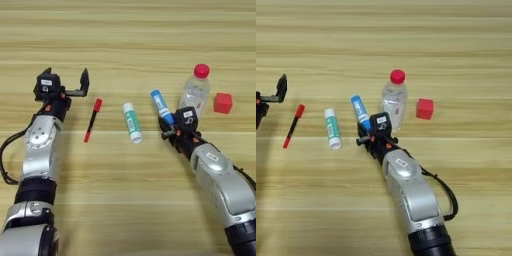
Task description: Move the objects on the table
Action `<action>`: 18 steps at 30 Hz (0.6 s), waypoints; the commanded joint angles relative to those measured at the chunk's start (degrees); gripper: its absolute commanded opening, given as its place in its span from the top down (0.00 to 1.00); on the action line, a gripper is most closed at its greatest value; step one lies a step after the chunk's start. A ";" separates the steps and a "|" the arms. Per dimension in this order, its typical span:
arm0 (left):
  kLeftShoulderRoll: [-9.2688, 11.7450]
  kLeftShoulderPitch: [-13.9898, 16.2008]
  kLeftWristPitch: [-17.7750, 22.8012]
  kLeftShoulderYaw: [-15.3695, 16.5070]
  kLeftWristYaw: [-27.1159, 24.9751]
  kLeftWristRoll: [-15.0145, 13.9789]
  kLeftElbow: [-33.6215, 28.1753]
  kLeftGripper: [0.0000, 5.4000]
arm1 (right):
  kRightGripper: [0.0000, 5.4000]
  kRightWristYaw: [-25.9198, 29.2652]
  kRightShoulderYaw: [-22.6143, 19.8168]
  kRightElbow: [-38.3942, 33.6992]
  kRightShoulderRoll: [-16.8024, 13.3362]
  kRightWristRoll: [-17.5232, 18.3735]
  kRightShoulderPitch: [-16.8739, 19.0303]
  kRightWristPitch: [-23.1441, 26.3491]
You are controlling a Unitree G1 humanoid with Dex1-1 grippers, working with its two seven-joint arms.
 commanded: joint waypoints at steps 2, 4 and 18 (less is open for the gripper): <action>0.01 -0.24 0.09 -0.10 0.38 0.35 0.13 0.00 | 0.74 0.41 -0.35 1.36 0.34 0.32 -1.09 1.43; 0.00 -0.23 0.09 -0.10 0.40 0.35 0.10 0.00 | 0.74 0.55 -0.21 1.39 0.37 0.24 -1.09 1.55; 0.00 -0.04 0.17 -0.07 0.43 0.27 -0.34 0.00 | 0.53 1.36 1.01 1.38 0.11 -0.65 -0.85 0.29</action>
